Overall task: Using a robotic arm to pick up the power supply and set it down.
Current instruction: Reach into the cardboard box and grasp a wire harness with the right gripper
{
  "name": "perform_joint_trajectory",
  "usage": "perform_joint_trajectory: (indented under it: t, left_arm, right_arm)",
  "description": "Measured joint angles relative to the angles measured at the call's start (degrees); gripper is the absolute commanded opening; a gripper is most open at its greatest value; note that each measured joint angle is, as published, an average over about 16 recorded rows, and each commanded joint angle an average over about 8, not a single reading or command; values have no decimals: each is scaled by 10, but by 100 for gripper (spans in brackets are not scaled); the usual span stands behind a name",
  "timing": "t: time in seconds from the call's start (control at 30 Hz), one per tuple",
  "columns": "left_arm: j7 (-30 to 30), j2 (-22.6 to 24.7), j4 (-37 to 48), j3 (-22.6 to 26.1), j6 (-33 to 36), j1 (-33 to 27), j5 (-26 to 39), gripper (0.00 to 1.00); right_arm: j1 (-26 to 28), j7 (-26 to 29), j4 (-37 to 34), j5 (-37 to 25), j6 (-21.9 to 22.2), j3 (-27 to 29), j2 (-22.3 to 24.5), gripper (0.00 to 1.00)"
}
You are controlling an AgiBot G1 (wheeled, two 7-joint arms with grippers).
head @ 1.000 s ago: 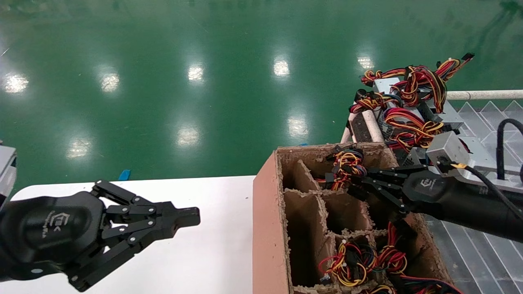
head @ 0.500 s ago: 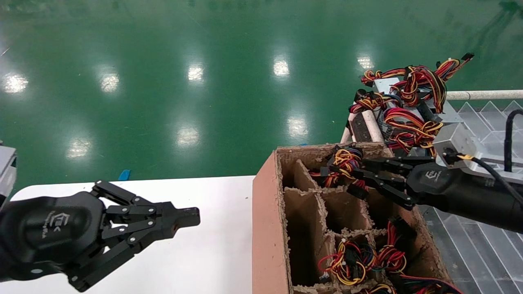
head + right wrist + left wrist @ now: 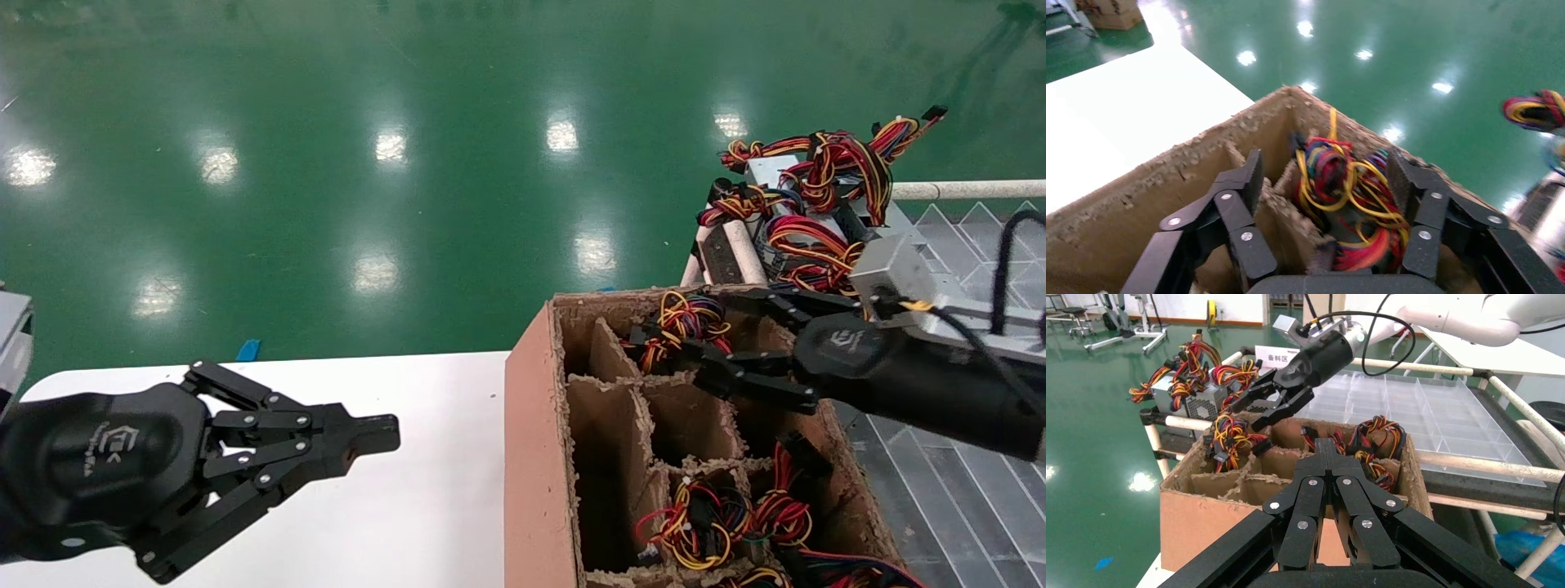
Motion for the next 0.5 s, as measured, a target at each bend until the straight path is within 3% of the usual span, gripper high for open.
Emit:
perform_joint_trajectory:
  t: [0.07, 0.13, 0.3, 0.33, 0.4, 0.5]
  left_arm:
    - [0, 0, 0, 0, 0, 0, 0, 0]
    - [0, 0, 0, 0, 0, 0, 0, 0]
    - [0, 0, 0, 0, 0, 0, 0, 0]
    - [0, 0, 0, 0, 0, 0, 0, 0]
    - [0, 0, 0, 0, 0, 0, 0, 0]
    - [0, 0, 0, 0, 0, 0, 0, 0]
  right_arm:
    - [5, -3, -8, -2, -3, -3, -8, 96]
    - [11, -7, -17, -4, -8, -7, -16, 81]
    - [29, -16, -43, -11, -22, -16, -34, 19]
    - [32, -17, -49, -12, -25, -17, -37, 10]
    - [39, -21, -60, -14, -31, -21, -43, 0]
    - [48, -26, -75, -18, -39, -25, -51, 0]
